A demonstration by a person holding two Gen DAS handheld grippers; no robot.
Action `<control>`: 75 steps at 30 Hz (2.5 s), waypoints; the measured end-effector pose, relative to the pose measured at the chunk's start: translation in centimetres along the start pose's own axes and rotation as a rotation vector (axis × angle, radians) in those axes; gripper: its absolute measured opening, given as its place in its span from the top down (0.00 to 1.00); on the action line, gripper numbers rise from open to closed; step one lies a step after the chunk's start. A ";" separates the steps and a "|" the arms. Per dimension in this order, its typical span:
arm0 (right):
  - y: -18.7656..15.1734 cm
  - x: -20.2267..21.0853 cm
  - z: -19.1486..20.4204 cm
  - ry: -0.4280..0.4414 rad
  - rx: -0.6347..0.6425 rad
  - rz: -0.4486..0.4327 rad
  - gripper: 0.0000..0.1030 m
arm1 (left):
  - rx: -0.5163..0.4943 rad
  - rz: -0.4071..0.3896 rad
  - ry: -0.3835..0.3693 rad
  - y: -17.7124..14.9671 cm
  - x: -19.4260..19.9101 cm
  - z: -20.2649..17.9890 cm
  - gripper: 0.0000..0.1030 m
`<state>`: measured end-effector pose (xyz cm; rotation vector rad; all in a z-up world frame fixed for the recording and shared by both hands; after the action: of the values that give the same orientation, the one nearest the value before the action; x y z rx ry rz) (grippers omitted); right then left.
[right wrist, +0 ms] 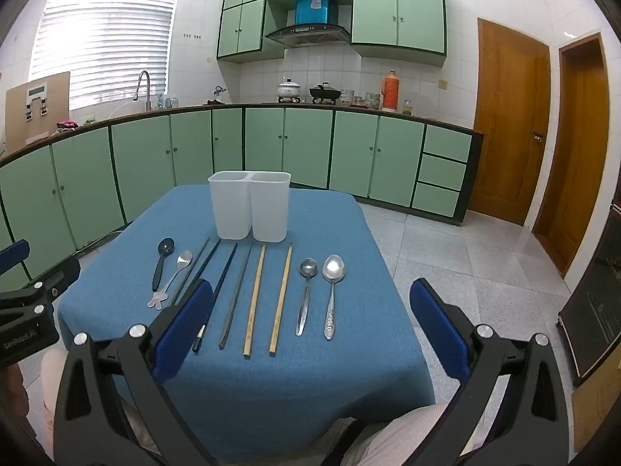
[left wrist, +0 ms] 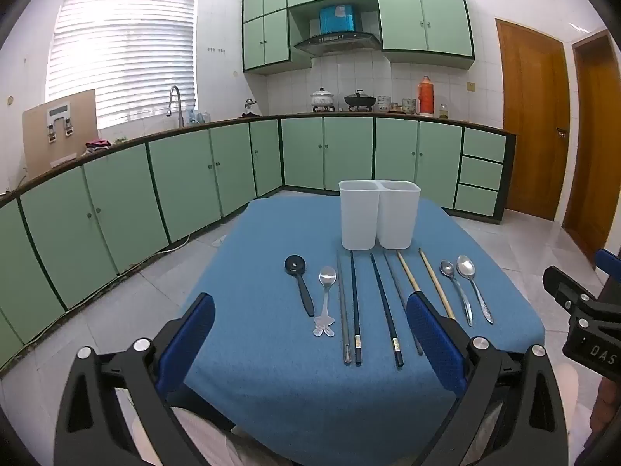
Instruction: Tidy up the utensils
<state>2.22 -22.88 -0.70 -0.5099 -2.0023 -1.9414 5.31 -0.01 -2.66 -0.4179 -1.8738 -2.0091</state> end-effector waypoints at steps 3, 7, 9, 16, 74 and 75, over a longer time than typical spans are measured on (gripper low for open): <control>0.0 0.0 0.0 0.002 -0.002 0.005 0.05 | -0.003 -0.009 0.009 0.1 0.1 0.0 0.06; 0.0 0.1 0.1 0.004 0.001 0.003 0.05 | 0.009 -0.007 -0.006 0.1 0.2 0.1 0.06; 0.0 0.0 0.2 0.005 0.004 0.004 0.05 | 0.009 -0.008 -0.007 0.1 0.3 0.1 0.06; 0.0 0.0 -0.1 0.004 -0.006 0.005 0.05 | 0.008 -0.008 -0.005 0.2 0.3 0.2 0.06; 0.0 -0.1 0.0 0.005 -0.006 0.004 0.05 | 0.006 -0.015 0.009 0.1 -0.1 1.1 0.06; 0.0 -0.1 0.0 0.005 -0.006 0.004 0.05 | 0.005 -0.015 0.009 0.1 0.0 1.0 0.06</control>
<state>2.29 -22.91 -0.73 -0.5095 -1.9922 -1.9452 5.37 1.01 -2.50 -0.3940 -1.8817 -2.0115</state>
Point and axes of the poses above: each gripper's, at about its wrist camera, not at the fingertips, and x roughly against the way its jaws point, z to its left, y to its top, the point moved 6 cm from there along -x, roughly the way its jaws point, and after that the axes turned 3 degrees about y, right-handed, at the moved point
